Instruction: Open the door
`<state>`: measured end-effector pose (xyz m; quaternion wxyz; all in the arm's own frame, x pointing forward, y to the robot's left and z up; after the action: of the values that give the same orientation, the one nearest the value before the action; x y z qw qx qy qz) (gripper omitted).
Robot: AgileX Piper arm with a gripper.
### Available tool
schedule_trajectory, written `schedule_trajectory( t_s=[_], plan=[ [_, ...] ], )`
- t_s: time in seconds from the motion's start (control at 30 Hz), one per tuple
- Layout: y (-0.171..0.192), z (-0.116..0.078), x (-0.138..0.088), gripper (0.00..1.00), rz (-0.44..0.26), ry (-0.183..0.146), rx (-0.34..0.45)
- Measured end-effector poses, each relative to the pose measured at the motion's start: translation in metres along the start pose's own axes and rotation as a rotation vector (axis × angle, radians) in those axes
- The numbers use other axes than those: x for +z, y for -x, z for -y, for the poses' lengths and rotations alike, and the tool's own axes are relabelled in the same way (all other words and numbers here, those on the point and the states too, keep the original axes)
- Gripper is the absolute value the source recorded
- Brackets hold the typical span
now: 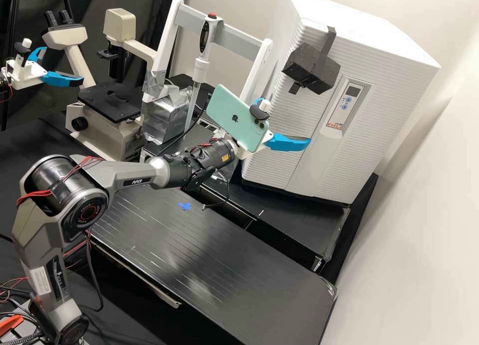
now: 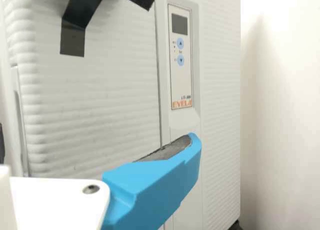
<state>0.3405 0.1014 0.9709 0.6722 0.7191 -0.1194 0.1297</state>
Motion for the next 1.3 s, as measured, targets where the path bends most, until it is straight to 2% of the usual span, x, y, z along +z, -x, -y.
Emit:
schedule_trajectory(
  t_s=[0.23,0.57,0.67,0.87,1.3],
  plan=[
    [-0.0007,-0.0049,0.0045,0.0,0.013,-0.009,0.014],
    [-0.0033,-0.0034,0.006,0.0,0.005,0.018,0.002],
    [-0.0034,-0.0031,0.0063,0.0,0.004,0.005,0.0],
    [-0.0034,-0.0023,0.0054,0.0,-0.005,0.004,-0.008],
    [-0.0033,-0.0004,0.0034,0.0,-0.028,0.026,-0.03]
  ],
)
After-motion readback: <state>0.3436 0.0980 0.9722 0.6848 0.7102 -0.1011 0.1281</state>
